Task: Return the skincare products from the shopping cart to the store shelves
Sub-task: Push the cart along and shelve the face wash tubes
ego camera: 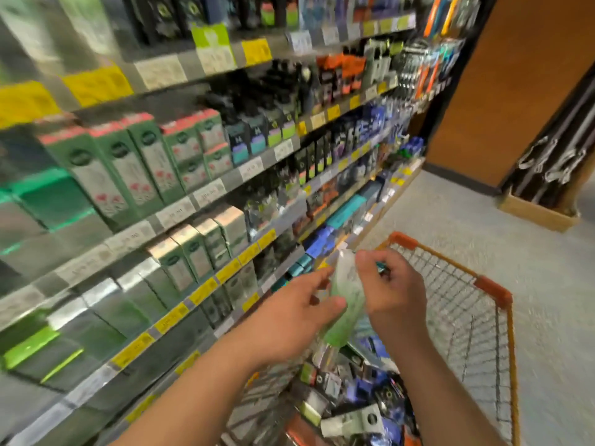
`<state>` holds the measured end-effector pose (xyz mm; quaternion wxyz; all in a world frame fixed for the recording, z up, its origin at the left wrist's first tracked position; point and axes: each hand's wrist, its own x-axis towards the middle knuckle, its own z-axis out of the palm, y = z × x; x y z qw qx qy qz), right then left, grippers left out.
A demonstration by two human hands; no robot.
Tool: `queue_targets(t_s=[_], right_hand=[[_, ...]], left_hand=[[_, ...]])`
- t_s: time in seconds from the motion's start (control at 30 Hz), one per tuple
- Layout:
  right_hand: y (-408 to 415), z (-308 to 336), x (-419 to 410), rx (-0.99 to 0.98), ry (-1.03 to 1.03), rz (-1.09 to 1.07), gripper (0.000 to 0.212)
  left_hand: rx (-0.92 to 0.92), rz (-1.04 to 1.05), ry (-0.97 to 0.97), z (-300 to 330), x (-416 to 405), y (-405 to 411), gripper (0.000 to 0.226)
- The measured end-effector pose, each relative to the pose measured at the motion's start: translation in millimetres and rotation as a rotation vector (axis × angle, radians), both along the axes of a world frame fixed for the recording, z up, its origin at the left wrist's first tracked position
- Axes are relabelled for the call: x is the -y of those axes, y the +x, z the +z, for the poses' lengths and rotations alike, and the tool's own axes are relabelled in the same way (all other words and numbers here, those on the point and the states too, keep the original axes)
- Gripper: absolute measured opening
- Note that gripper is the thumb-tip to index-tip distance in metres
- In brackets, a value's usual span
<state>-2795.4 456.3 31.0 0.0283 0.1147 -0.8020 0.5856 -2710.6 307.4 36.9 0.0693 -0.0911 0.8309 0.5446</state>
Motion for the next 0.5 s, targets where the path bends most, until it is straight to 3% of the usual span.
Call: queue_targets(t_s=[0.13,0.33,0.5], right_hand=[[28.5,66.3,43.8,-0.066,-0.066,0.236,0.02],[63.9,121.8,120.9,-0.166,-0.121,0.518,0.026],[102.1,149.5,191.4,-0.147,-0.127,0.778,0.015]], left_hand=[[-0.04,-0.02,-0.033,52.0,34.2,45.7,0.027],[-0.111,0.138,-0.14,102.4,95.0,107.5,0.037],[-0.199,0.322,-0.243,135.3,150.5,163.2,0.044]])
